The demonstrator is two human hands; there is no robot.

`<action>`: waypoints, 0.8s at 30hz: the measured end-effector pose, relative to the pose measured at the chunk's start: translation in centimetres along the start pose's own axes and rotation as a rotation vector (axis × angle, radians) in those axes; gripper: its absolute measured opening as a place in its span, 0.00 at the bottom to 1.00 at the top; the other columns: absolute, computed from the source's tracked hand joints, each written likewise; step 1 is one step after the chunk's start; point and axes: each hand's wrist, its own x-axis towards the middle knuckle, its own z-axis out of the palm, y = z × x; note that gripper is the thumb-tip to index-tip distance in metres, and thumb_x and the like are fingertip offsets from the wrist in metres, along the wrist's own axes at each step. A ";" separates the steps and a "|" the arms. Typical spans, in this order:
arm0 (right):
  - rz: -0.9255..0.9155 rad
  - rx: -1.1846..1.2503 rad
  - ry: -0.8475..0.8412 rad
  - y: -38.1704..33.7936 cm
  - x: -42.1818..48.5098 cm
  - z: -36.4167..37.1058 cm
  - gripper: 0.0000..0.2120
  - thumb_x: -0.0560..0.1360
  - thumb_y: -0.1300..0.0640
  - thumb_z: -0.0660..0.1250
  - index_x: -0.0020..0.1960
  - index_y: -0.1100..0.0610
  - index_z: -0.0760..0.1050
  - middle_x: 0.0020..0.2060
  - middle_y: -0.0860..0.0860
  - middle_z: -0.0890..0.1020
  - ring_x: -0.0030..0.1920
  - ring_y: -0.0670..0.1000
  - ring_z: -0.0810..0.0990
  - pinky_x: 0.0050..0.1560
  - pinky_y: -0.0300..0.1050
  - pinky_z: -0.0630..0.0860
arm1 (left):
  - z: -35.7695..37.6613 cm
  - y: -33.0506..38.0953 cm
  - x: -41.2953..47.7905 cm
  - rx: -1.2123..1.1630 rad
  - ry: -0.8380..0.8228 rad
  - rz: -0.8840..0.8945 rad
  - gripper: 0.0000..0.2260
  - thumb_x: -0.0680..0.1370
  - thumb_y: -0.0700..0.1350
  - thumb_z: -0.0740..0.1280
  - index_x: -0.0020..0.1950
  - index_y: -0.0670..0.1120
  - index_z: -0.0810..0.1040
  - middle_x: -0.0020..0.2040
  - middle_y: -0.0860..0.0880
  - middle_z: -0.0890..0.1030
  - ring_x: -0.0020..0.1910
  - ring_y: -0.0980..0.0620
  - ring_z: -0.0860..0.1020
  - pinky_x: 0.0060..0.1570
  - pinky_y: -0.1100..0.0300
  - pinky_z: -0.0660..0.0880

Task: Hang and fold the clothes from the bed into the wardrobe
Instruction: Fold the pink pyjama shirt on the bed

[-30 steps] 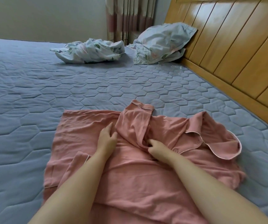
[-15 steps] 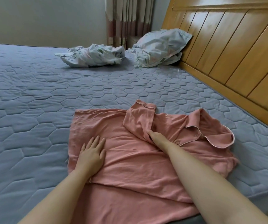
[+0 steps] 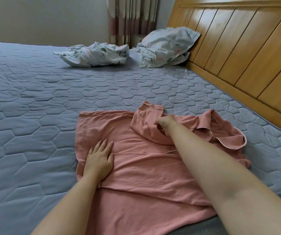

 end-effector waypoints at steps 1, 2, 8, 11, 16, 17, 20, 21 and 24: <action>-0.017 0.012 0.000 -0.3 -0.4 0.1 0.12 0.73 0.69 0.64 0.55 0.61 0.76 0.36 0.55 0.76 0.33 0.51 0.74 0.32 0.41 0.70 | 0.0 -0.1 0.0 -0.018 0.002 -0.001 0.23 0.81 0.50 0.57 0.76 0.55 0.59 0.78 0.53 0.56 0.77 0.54 0.51 0.74 0.52 0.48; -0.087 0.020 0.001 -0.6 -0.8 0.1 0.13 0.73 0.70 0.62 0.55 0.60 0.76 0.39 0.55 0.76 0.37 0.51 0.74 0.33 0.40 0.69 | 0.0 -0.1 -0.1 -0.037 0.004 -0.002 0.23 0.81 0.50 0.57 0.76 0.55 0.60 0.78 0.53 0.56 0.77 0.54 0.52 0.74 0.52 0.48; -0.964 -0.451 -0.215 2.3 -8.9 0.2 0.15 0.65 0.75 0.58 0.38 0.64 0.82 0.42 0.58 0.83 0.45 0.52 0.78 0.49 0.41 0.72 | -0.8 -0.1 0.4 -0.248 -0.014 -0.040 0.21 0.79 0.44 0.61 0.73 0.52 0.68 0.76 0.53 0.61 0.76 0.55 0.55 0.74 0.54 0.48; -1.122 -1.109 -0.545 7.3 -11.6 -0.7 0.10 0.61 0.70 0.62 0.34 0.61 0.80 0.50 0.58 0.81 0.56 0.56 0.75 0.56 0.47 0.71 | -1.9 -0.1 0.7 -0.576 -0.005 -0.121 0.16 0.79 0.37 0.60 0.66 0.44 0.76 0.72 0.46 0.69 0.74 0.51 0.62 0.73 0.54 0.54; -0.443 -0.674 -0.485 9.7 -11.4 -0.1 0.13 0.69 0.71 0.59 0.43 0.63 0.81 0.56 0.57 0.82 0.62 0.54 0.77 0.58 0.33 0.69 | -4.3 0.2 0.2 -0.969 -0.065 -0.274 0.14 0.80 0.34 0.58 0.61 0.43 0.78 0.62 0.39 0.78 0.55 0.50 0.76 0.61 0.56 0.71; -0.387 -0.583 -0.424 9.4 -11.2 0.6 0.11 0.73 0.68 0.60 0.45 0.61 0.81 0.51 0.55 0.83 0.58 0.54 0.79 0.55 0.35 0.71 | -4.8 0.5 0.0 -0.973 -0.104 -0.249 0.13 0.79 0.35 0.60 0.58 0.46 0.79 0.59 0.40 0.80 0.52 0.50 0.77 0.57 0.60 0.74; -0.362 -0.538 -0.334 9.1 -11.5 2.4 0.10 0.77 0.58 0.62 0.54 0.58 0.80 0.53 0.52 0.82 0.55 0.50 0.78 0.56 0.41 0.70 | -6.0 1.3 -0.2 -0.816 -0.166 -0.134 0.12 0.73 0.42 0.70 0.55 0.51 0.81 0.59 0.46 0.80 0.61 0.49 0.76 0.58 0.62 0.73; -0.371 -0.564 -0.329 9.2 -11.7 3.0 0.11 0.77 0.56 0.62 0.55 0.57 0.79 0.54 0.52 0.82 0.55 0.49 0.77 0.55 0.41 0.70 | -6.2 1.6 -0.1 -0.702 -0.191 -0.091 0.18 0.70 0.45 0.72 0.60 0.51 0.79 0.62 0.47 0.77 0.65 0.49 0.73 0.64 0.56 0.70; -0.302 -0.360 -0.227 9.1 -12.1 4.3 0.08 0.75 0.52 0.66 0.52 0.52 0.76 0.53 0.52 0.81 0.48 0.46 0.79 0.48 0.34 0.73 | -6.2 2.5 0.2 -0.437 -0.308 -0.061 0.36 0.69 0.50 0.73 0.74 0.48 0.64 0.70 0.47 0.70 0.69 0.47 0.68 0.69 0.49 0.64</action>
